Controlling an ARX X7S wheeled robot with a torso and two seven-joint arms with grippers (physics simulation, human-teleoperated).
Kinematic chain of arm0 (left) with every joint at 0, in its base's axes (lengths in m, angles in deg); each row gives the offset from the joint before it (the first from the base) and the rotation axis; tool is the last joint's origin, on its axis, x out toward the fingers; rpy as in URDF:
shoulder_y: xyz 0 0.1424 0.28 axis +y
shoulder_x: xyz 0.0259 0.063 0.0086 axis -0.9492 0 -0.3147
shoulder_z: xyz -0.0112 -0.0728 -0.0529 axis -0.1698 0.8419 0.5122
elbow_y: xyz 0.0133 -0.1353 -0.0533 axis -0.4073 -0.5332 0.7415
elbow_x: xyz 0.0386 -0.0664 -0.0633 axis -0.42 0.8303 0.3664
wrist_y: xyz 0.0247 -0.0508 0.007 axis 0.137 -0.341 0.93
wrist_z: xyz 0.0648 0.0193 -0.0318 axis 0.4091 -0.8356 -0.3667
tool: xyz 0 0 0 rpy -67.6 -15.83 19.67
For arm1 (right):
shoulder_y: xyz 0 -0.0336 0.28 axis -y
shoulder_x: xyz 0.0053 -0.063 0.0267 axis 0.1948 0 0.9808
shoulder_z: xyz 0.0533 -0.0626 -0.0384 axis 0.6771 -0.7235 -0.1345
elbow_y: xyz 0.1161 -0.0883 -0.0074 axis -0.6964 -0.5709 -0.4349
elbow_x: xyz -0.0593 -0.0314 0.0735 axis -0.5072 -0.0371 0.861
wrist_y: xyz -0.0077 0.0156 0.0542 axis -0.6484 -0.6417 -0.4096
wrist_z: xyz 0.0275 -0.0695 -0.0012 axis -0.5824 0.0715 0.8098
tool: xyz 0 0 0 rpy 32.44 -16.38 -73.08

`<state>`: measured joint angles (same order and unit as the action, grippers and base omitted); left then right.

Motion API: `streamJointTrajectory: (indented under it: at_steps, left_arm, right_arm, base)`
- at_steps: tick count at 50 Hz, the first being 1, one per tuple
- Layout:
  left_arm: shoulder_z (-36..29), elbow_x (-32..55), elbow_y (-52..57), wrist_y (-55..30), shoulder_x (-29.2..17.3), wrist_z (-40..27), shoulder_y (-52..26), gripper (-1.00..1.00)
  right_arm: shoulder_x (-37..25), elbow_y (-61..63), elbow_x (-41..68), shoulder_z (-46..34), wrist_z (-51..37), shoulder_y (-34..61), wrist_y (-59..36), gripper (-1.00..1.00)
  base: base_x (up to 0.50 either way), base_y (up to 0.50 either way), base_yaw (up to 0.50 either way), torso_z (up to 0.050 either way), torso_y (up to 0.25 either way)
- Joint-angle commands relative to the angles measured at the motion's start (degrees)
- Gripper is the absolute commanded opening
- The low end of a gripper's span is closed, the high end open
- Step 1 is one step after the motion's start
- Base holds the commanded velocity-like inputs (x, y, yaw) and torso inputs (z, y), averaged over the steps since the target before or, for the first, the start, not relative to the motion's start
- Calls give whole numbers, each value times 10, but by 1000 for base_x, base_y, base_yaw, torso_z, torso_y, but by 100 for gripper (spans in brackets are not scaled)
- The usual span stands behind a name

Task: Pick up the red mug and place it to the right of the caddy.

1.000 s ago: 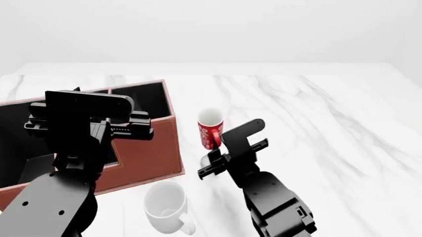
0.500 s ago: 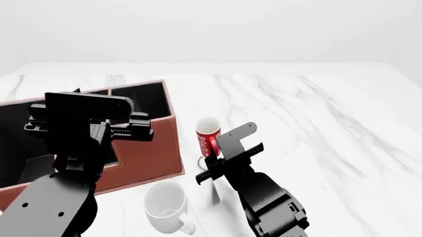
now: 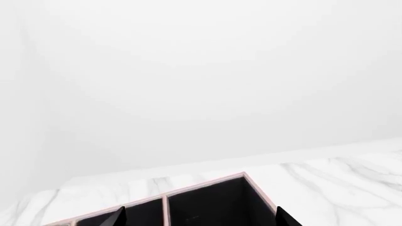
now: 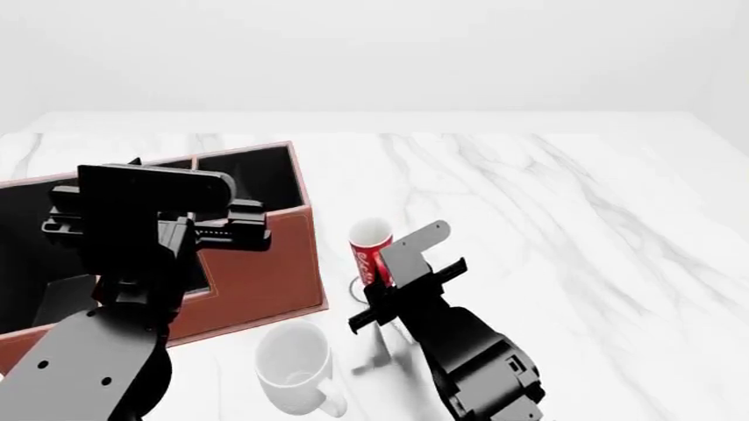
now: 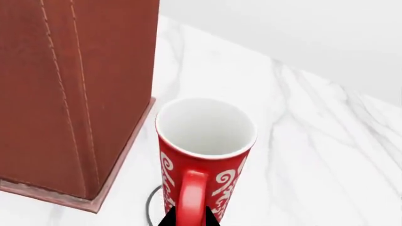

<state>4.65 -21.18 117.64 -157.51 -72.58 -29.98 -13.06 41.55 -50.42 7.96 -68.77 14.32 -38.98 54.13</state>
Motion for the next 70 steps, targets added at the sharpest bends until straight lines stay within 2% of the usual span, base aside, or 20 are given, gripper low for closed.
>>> streamJointTrajectory:
  at_steps: [1, 26, 27, 44, 52, 61, 65, 70]
  left_arm:
    - [1, 3, 0, 0, -1, -2, 0, 100]
    - [1, 9, -1, 4, -3, -6, 2, 100]
    - [1, 9, -2, 4, -4, -6, 3, 100]
    - [2, 14, -1, 3, -5, -9, 1, 100]
    - [3, 16, -1, 1, -6, -10, -1, 100]
    - [1, 17, -2, 2, -6, -13, -3, 100]
    - [2, 18, -2, 2, -7, -14, -2, 100]
    - [0, 19, -2, 3, -7, -15, -2, 100]
  right_arm:
    - [-1, 0, -9, -8, -2, 7, -5, -100]
    - [-4, -4, 9, -11, -3, 7, 4, -100]
    - [-4, -1, 12, -10, -4, 9, -3, 100]
    - [-4, -12, 17, -15, -10, 13, 5, 100]
    - [-14, 15, 29, -13, -15, 7, -21, 100]
    - [-104, 258, 91, 9, -22, -94, -115, 100]
    - [-166, 393, 132, 42, -39, -164, -151, 100]
    - [-210, 496, 173, 91, -58, -211, -170, 100]
  base:
    - [0, 0, 0, 0, 0]
    - [0, 0, 0, 0, 1]
    - [0, 0, 0, 0, 0]
    - [0, 0, 0, 0, 0]
    - [0, 0, 0, 0, 0]
    - [0, 0, 0, 0, 0]
    - [0, 0, 0, 0, 0]
    - [0, 0, 0, 0, 0]
